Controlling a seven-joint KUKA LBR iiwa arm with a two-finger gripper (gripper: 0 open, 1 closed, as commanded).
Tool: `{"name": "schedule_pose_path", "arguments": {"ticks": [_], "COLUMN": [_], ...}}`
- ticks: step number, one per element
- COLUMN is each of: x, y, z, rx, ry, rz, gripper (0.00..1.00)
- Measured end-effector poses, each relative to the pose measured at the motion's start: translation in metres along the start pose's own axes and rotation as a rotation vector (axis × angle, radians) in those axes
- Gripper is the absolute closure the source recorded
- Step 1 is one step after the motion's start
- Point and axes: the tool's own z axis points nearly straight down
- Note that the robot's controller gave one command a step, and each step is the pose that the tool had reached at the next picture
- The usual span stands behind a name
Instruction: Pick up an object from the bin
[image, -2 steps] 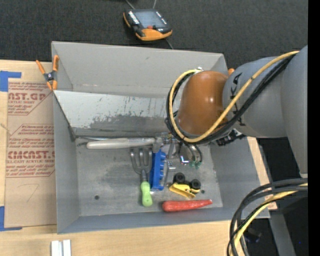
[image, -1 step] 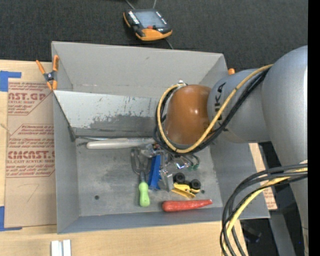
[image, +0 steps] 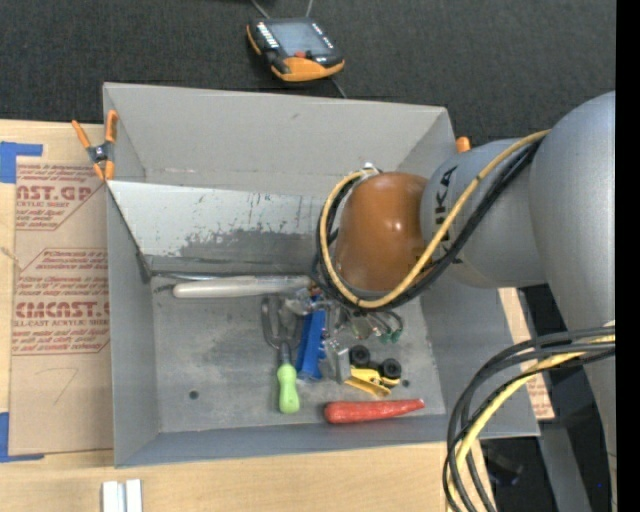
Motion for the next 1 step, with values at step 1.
{"name": "schedule_pose_path", "arguments": {"ticks": [1], "x": [-0.0054], "y": [0.0026], "z": [-0.0015], "rx": [-0.001], "ry": [0.002], "rz": [-0.001], "gripper": [0.0]}}
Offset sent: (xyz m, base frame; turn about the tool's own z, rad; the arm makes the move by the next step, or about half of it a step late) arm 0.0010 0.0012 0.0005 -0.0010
